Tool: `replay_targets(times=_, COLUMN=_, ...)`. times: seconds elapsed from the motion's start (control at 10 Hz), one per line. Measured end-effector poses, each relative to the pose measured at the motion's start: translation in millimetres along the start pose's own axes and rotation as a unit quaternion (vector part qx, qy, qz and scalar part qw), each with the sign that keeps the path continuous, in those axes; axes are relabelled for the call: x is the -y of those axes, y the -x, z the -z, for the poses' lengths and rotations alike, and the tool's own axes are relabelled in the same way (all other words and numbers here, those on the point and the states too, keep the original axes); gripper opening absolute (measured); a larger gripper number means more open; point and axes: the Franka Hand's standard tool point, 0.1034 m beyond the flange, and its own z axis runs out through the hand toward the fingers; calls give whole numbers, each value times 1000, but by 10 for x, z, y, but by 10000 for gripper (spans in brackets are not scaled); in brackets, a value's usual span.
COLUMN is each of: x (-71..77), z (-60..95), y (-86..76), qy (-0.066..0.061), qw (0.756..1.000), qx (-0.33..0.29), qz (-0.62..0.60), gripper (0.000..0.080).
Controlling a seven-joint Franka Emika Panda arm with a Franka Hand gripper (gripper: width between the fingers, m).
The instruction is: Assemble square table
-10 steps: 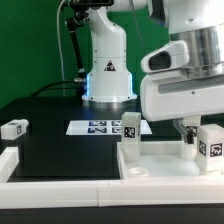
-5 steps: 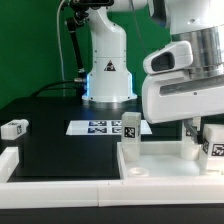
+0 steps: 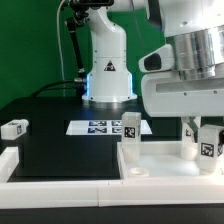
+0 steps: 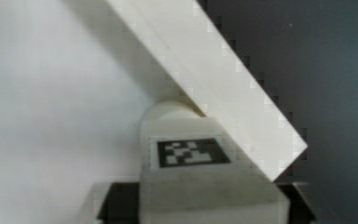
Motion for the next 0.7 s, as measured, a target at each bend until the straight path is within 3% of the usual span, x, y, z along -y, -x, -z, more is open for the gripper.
replay_targets(times=0.2, x=10, z=-13, y=-12, qy=-27, qw=991, qx=23, qz=-130, gripper=297)
replay_targets(times=0.4, x=4, z=-13, y=-3, qy=-28, qw=993, qx=26, qz=-112, gripper=297)
replay_targets(times=0.5, x=11, z=-5, y=-9, qy=-26, qw=997, qx=20, qz=-69, gripper=357)
replay_targets(times=0.6, x=44, z=19, y=-23, qy=-21, qw=999, qx=6, qz=32, gripper=357)
replay_targets(times=0.7, x=66, z=37, y=-37, qy=-12, qw=989, qx=-6, qz=150, gripper=539)
